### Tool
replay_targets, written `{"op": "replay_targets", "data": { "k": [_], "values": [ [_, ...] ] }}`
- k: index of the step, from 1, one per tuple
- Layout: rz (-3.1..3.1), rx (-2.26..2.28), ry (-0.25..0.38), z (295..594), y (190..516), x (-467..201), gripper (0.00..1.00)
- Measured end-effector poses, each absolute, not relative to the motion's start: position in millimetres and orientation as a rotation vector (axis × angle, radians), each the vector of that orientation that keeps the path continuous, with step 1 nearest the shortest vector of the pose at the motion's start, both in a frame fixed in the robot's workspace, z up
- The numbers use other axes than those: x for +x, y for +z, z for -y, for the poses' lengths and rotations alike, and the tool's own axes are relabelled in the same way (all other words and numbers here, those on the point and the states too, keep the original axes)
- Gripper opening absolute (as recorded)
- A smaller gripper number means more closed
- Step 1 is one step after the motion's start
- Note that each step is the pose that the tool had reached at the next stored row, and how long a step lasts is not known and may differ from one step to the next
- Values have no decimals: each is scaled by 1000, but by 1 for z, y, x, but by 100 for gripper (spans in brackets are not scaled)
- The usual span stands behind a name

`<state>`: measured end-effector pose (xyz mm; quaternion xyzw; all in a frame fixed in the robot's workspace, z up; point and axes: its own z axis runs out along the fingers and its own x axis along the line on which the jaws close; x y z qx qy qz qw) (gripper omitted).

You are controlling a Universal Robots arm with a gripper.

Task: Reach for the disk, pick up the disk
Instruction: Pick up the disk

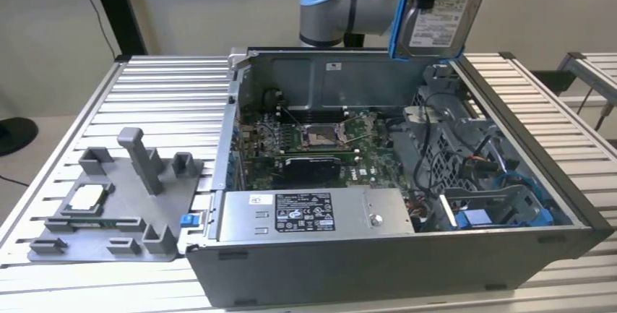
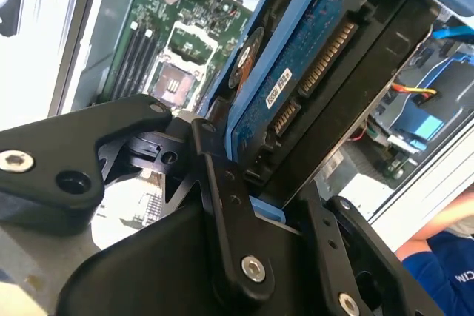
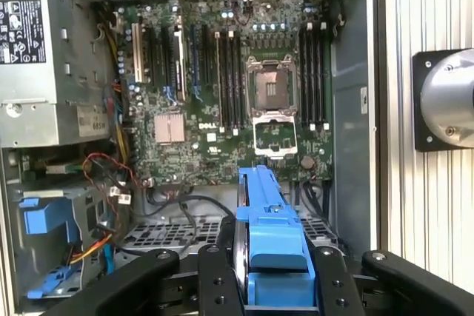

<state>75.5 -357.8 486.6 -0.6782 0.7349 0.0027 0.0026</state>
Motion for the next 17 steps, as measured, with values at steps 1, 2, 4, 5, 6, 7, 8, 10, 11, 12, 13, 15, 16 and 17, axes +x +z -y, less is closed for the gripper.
{"op": "replay_targets", "data": {
  "k": [1,2,4,5,6,7,8,10,11,12,13,15,16,17],
  "values": [
    [-2305,-2127,9,358,487,79,0],
    [-2305,-2127,8,358,487,82,0],
    [-2305,-2127,9,358,487,87,0],
    [-2305,-2127,9,358,487,90,0],
    [-2305,-2127,8,358,487,93,0],
    [-2305,-2127,8,358,487,95,0],
    [-2305,-2127,8,358,487,97,0],
    [-2305,-2127,8,358,487,102,0],
    [-2305,-2127,9,358,487,103,0],
    [-2305,-2127,9,358,487,103,0],
    [-2305,-2127,9,358,487,103,0],
    [-2305,-2127,8,358,487,104,0],
    [-2305,-2127,8,358,487,104,0],
    [-2305,-2127,8,358,487,104,0]
  ]
}}
